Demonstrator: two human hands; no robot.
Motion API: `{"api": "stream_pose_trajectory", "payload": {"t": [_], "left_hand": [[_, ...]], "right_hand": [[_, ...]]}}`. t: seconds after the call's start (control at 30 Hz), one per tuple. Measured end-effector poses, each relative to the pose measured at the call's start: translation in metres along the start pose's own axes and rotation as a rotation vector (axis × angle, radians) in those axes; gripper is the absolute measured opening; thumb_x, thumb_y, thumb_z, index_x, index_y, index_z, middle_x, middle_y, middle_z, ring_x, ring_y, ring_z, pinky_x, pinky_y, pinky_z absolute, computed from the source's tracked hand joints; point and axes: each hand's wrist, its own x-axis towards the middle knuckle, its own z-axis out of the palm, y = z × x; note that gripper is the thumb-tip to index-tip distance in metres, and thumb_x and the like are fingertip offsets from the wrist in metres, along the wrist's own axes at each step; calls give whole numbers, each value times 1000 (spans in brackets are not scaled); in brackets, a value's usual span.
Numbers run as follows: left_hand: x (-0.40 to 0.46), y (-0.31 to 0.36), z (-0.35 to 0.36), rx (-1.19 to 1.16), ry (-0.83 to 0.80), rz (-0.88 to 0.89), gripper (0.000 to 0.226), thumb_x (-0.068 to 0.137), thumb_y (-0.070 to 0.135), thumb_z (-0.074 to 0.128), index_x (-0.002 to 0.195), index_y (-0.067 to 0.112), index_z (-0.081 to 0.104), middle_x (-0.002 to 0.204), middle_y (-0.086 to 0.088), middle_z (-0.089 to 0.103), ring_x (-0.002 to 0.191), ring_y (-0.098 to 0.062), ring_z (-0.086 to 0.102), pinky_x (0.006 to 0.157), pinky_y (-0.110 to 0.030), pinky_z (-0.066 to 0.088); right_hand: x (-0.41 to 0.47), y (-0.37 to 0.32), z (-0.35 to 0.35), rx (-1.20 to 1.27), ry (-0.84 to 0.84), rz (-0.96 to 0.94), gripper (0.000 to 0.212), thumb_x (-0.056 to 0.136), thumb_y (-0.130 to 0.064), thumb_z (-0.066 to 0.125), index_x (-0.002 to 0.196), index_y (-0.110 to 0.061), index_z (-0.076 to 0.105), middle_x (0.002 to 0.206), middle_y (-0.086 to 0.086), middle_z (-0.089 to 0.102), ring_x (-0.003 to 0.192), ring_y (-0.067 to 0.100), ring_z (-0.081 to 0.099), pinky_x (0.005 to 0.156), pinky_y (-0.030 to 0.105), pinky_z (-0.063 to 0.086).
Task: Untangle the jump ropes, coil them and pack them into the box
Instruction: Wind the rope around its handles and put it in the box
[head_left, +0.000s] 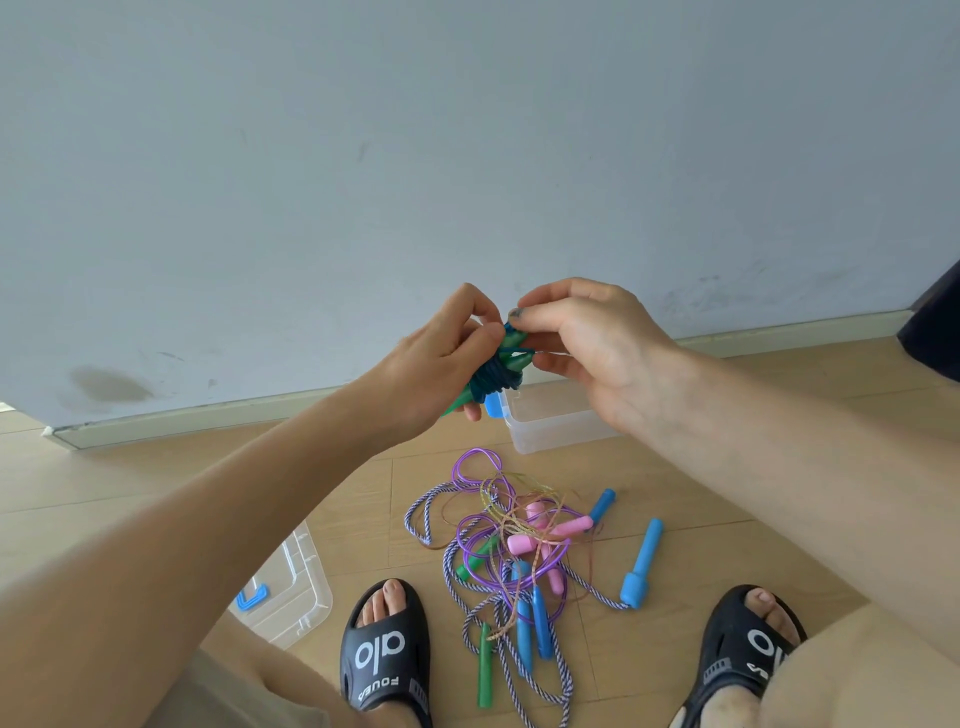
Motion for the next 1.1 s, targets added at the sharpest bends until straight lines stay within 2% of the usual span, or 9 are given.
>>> {"api": "stream_pose_trajectory", "payload": {"t": [0.2, 0.3, 0.4, 0.5, 0.6, 0.73, 0.87, 1.0, 1.1], "left_hand": [[2, -1, 4, 78, 17, 31, 10, 105, 29, 35, 99, 24, 41, 82, 8, 67, 64, -33, 65, 67, -34, 49], [2, -1, 3, 68, 29, 57, 10, 104, 27, 35, 98, 23, 41, 77, 10, 63, 64, -34, 63, 73, -41, 51], [1, 0, 2, 40, 36, 71, 11, 105, 24, 35, 96, 23, 42, 73, 11, 61, 59, -28, 59, 68, -37, 52], [-1, 1, -2, -6, 37, 84, 13, 105, 22, 35, 96, 21, 44, 78, 0, 61, 57, -22, 57, 57, -25, 49], [0, -1, -6, -32, 29, 101, 14, 105, 19, 35, 94, 21, 44, 87, -10, 61, 58, -26, 59, 60, -30, 49], [1, -4, -4, -57, 25, 92, 10, 105, 21, 36, 98, 20, 43, 86, -7, 63, 63, -38, 60, 65, -39, 49], [2, -2, -2, -50, 26, 80, 7, 105, 23, 34, 100, 22, 40, 87, -3, 65, 66, -40, 62, 62, -33, 50], [3, -1, -3, -38, 46, 74, 8, 105, 24, 34, 101, 23, 40, 87, -1, 67, 62, -35, 62, 63, -34, 52], [3, -3, -4, -17, 30, 71, 7, 105, 25, 34, 100, 24, 39, 90, -4, 67, 56, -26, 59, 60, -31, 51]], "right_hand": [[2, -1, 4, 62, 3, 135, 14, 83, -2, 65, 78, -15, 65, 75, 5, 66, 69, 17, 64, 56, 23, 45], [4, -4, 1, 69, -66, 199, 13, 82, -2, 64, 76, -13, 64, 69, 3, 65, 67, 17, 63, 54, 23, 44], [7, -10, -4, 80, -167, 244, 13, 83, -1, 63, 76, -12, 63, 64, 3, 64, 63, 15, 60, 55, 22, 43], [10, -13, -10, 146, -254, 297, 9, 85, -1, 63, 81, -10, 63, 77, 8, 66, 65, 17, 59, 62, 23, 45], [12, -12, -14, 227, -318, 327, 6, 88, -2, 63, 89, -7, 62, 82, 11, 68, 63, 17, 62, 66, 24, 48], [15, -8, -14, 214, -341, 263, 8, 91, -2, 61, 88, -10, 62, 79, 7, 69, 63, 13, 63, 65, 20, 49], [16, -6, -11, 192, -315, 219, 9, 90, -4, 62, 85, -10, 63, 77, 6, 67, 65, 14, 60, 66, 21, 49], [15, -7, -9, 97, -332, 57, 18, 86, -2, 63, 74, -14, 66, 81, 6, 65, 76, 18, 63, 78, 30, 54], [13, -7, -9, 50, -329, -9, 11, 89, -1, 62, 95, -10, 63, 85, 8, 64, 77, 18, 65, 77, 31, 58]]}}
